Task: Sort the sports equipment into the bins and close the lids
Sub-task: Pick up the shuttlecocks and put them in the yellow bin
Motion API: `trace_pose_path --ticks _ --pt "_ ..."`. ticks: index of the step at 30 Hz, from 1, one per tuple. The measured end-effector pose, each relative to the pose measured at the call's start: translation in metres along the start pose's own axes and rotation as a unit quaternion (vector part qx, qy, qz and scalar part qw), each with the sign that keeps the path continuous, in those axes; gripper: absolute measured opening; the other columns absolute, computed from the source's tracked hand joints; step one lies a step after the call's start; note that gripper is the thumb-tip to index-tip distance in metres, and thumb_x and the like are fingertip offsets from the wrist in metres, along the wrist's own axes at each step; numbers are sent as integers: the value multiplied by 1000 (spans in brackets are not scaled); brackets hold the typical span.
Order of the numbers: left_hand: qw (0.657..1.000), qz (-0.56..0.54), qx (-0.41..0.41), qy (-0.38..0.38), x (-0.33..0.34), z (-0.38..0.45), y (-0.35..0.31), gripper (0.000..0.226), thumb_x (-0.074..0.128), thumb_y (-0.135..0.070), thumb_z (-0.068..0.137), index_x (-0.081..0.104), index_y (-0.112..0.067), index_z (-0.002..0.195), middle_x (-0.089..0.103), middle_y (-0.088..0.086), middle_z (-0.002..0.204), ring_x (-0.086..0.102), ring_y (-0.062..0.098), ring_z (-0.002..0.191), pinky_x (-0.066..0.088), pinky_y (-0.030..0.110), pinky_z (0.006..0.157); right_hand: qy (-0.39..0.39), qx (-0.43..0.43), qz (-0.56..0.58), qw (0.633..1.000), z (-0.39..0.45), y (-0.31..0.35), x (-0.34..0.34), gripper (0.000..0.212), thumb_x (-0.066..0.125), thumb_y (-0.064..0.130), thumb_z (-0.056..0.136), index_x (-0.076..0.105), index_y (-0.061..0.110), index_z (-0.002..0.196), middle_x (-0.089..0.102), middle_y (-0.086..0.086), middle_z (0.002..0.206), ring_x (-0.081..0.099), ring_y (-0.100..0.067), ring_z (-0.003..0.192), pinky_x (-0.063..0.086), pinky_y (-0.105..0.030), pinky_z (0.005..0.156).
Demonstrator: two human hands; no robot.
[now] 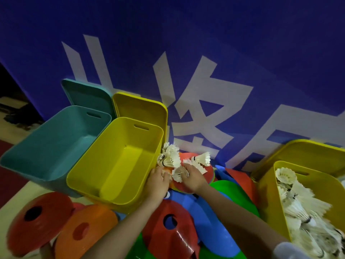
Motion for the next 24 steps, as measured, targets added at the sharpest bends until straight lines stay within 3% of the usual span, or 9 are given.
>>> trace_pose_path --ticks 2,5,9,12,15,17,19,21,24 --pt "1000 6 8 1 4 2 2 28 44 -30 98 61 -20 117 56 6 115 58 19 98 45 27 79 -10 17 23 1000 7 -8 5 35 42 40 94 63 18 110 63 -8 110 57 -24 104 42 -30 85" --pt "1000 25 2 19 15 2 11 18 51 -36 94 64 -27 102 51 0 107 54 11 81 48 25 71 -49 54 58 996 12 -20 -2 31 49 40 94 54 16 75 61 -8 76 57 -23 74 37 -31 60" --pt "1000 3 -7 9 16 1 7 11 60 -37 88 63 -26 88 46 -1 104 52 12 79 39 23 64 -44 101 30 993 13 -31 -2 40 57 46 89 46 19 61 61 -10 74 58 -23 69 41 -31 63" --pt "1000 -22 -12 7 17 0 6 14 64 -37 86 61 -25 79 46 0 108 51 13 88 36 21 71 -19 148 18 989 16 -36 1 39 56 51 84 59 13 73 66 -12 85 63 -27 80 46 -33 70" --pt "1000 -8 -5 16 19 -1 4 17 70 -36 81 57 -27 79 47 0 111 53 15 95 41 22 76 23 200 73 977 14 -47 11 44 62 52 78 64 8 77 67 -9 79 63 -22 75 45 -28 64" --pt "999 19 -5 32 21 -2 4 26 73 -38 78 57 -26 96 47 2 114 53 18 97 46 26 79 50 207 91 973 7 -45 14 36 65 44 80 59 12 66 60 -5 67 57 -16 64 41 -27 59" --pt "996 42 -17 72 28 -5 9 54 72 -39 78 49 -24 124 49 7 124 53 23 109 47 30 87 66 191 111 973 2 -42 14 27 67 35 81 58 15 65 58 -3 64 54 -13 62 42 -27 61" --pt "991 43 -39 117 37 -10 14 73 70 -42 80 34 -23 141 51 6 134 52 26 118 46 32 91 62 177 149 971 -6 -39 10 16 70 24 81 58 14 79 60 -2 71 58 -16 70 45 -28 66" --pt "986 38 -47 157 44 -20 13 72 65 -40 83 30 -25 144 54 4 134 56 25 115 49 36 93 15 158 219 963 -19 -43 -2 41 71 20 81 56 9 118 65 -11 103 62 -21 85 49 -27 70"
Point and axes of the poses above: each hand's wrist, its own z-axis towards the middle knuckle, its own x-axis out of the palm, y = z × x, the point moved 10 cm from there along z, towards the middle knuckle
